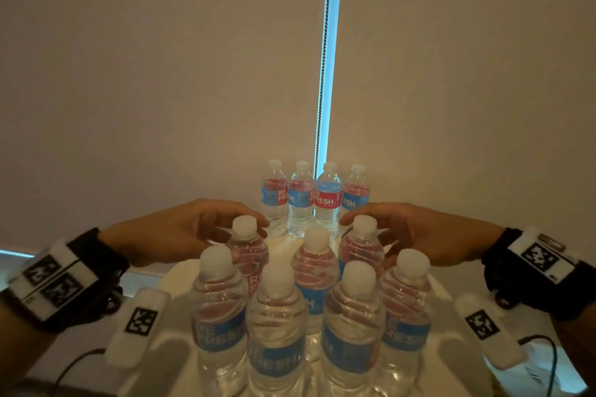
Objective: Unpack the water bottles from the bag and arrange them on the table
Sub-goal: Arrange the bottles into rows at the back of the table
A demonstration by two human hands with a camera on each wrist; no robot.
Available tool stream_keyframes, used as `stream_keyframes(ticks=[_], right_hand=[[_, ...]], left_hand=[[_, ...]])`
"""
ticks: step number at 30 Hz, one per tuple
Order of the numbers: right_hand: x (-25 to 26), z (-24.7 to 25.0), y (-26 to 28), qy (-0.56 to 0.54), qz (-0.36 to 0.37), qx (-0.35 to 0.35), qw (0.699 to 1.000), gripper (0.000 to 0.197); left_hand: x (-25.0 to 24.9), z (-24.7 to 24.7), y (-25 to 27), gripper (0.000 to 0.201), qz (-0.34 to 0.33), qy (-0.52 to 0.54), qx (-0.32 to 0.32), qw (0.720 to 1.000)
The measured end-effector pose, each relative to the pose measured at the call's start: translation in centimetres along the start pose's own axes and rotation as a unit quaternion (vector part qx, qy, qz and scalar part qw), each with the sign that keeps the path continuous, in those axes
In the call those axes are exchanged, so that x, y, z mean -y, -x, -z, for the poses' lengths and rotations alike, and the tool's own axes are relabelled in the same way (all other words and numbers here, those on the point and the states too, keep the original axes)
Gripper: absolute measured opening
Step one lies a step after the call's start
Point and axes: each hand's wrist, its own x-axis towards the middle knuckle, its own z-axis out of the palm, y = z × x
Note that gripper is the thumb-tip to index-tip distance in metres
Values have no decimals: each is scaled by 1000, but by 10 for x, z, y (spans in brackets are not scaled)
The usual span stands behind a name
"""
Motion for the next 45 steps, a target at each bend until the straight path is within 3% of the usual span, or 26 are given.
stream_keyframes(ticks=[7,12,20,30,37,45], right_hand=[[6,-9,2,38,38,-48,997,50],[10,-2,-5,37,37,-98,994,58],[16,11,-60,41,31,-189,981,46],[-7,12,-113,103,3,-163,981,37],[-24,8,-137,107,-20,-152,982,43],[-33,10,-155,138,-22,-187,972,50]], left_hand=[[-6,-7,3,27,-13,22,-48,999],[-12,-2,-5,25,24,35,-111,993],[-16,13,-53,20,83,66,-229,968],[11,23,-94,20,119,32,-199,972],[32,26,-114,23,115,36,-194,974],[43,32,-129,26,98,47,-193,975]])
